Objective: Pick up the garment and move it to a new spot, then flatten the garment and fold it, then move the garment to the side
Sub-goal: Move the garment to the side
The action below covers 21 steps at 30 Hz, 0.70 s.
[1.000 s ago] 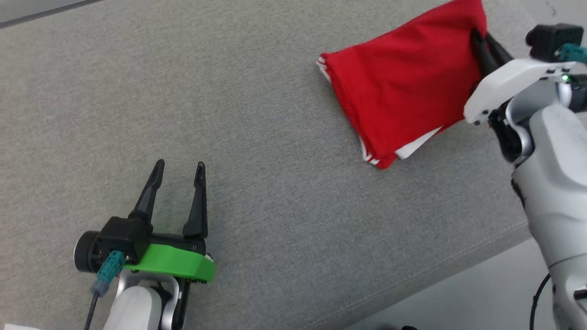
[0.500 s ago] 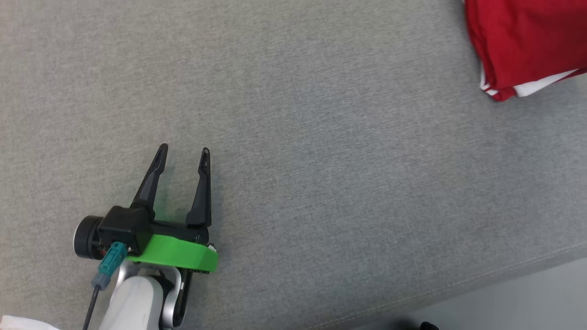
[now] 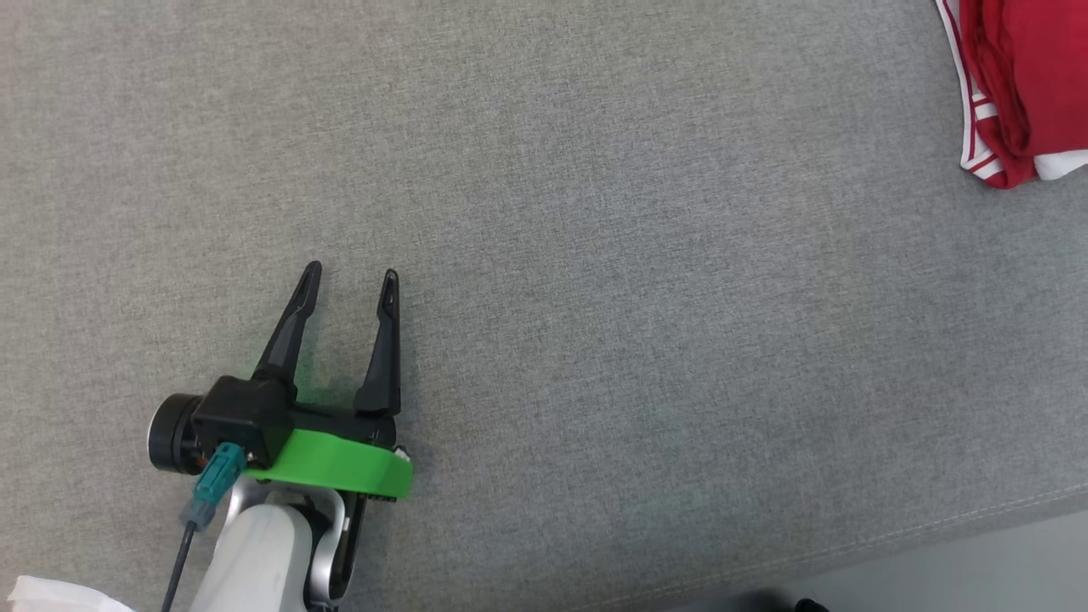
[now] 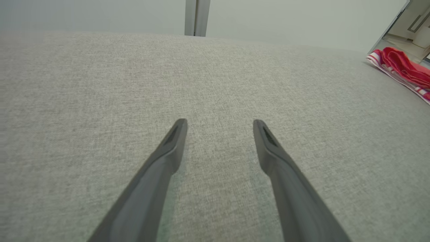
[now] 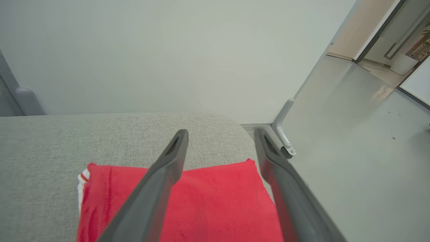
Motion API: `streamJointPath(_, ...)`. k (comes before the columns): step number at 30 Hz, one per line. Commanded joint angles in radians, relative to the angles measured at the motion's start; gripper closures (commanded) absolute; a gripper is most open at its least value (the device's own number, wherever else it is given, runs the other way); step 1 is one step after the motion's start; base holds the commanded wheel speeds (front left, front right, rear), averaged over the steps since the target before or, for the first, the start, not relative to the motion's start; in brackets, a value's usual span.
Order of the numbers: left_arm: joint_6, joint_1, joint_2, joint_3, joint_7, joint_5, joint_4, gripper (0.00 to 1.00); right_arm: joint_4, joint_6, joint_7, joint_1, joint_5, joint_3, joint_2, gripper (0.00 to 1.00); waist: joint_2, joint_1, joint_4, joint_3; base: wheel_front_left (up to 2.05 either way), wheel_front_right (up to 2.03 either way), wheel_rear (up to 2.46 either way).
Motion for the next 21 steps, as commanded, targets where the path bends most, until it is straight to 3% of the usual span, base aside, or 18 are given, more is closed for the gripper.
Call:
streamJointPath(1,0.003,-0.019,0.005,0.005,-0.007,-0.007,0.005,0.00,0.000,-0.002,-0.012,-0.012,-0.012,0.006,0.011,0.00,0.0000,-0.0001,-0.003,-0.013,0.00,0.00,0.00)
streamJointPath(12,0.019,-0.032,0.004,0.058,-0.032,-0.042,0.045,0.00,-0.060,-0.002,-0.039,0.047,-0.018,0.119,0.141,0.00,0.0000,-0.0001,-0.001,-0.147,0.00,0.00,0.00)
streamJointPath(21,0.036,0.023,-0.017,0.137,-0.047,-0.086,0.113,0.00,-0.176,-0.002,-0.042,0.205,0.048,0.207,0.265,0.00,0.0000,-0.0001,0.027,-0.299,0.00,0.00,0.00)
